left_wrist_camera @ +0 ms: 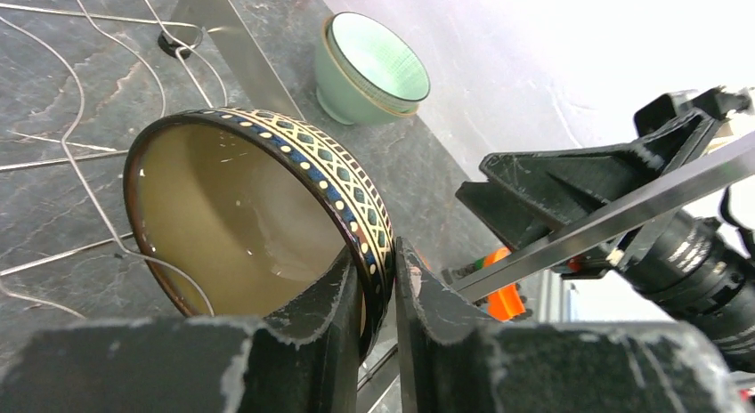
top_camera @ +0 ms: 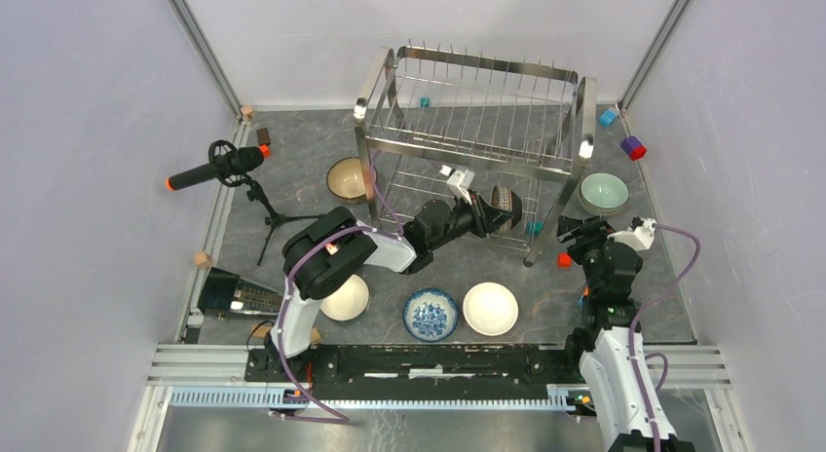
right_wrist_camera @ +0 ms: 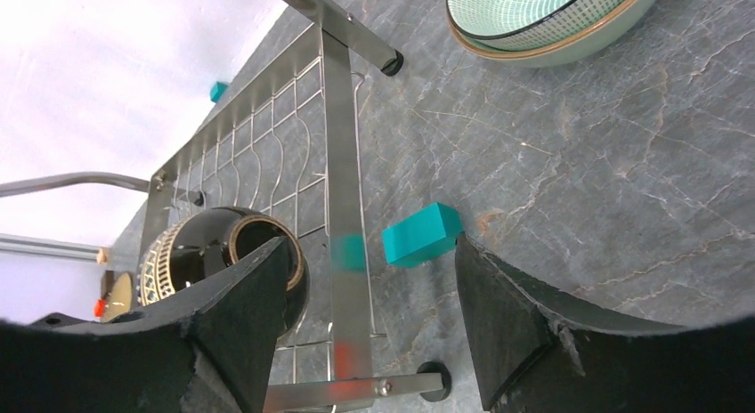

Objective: Unload the bowls from the dish rack
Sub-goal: Pick up the bowl from the dish rack.

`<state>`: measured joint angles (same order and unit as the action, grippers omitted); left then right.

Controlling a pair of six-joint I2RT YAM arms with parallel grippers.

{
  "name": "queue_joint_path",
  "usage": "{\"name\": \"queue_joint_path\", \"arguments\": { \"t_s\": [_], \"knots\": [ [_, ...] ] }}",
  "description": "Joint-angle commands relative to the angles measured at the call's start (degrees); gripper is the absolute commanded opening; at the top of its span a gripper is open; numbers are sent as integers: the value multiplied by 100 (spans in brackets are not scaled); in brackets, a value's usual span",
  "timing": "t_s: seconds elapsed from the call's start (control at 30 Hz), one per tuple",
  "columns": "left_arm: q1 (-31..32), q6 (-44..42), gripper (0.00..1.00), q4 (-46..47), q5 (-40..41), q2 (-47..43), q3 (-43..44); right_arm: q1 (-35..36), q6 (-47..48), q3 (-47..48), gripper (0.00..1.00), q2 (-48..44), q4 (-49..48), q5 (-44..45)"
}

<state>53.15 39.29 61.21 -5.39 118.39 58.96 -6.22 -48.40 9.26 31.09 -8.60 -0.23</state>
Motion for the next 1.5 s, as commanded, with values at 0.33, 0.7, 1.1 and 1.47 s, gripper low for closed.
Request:
{"name": "queue_joint_path", "arguments": {
  "t_s": [0.33, 0.7, 1.1, 1.47],
  "knots": [
    [-393, 944, 2, 443, -647, 275, 470, 663, 1572, 1376, 75, -833, 1213, 406],
    [-393, 801, 2, -118, -509, 680, 1254, 1445, 2442, 1681, 76, -1486, 1155, 617],
    [-410, 614, 2, -657, -649, 947, 1994, 1503, 2458, 1268, 76, -586, 41, 937],
    [-445, 744, 2, -129, -1057, 805, 1584, 1497, 2328, 1257, 71, 862, -1253, 1756]
  ]
}}
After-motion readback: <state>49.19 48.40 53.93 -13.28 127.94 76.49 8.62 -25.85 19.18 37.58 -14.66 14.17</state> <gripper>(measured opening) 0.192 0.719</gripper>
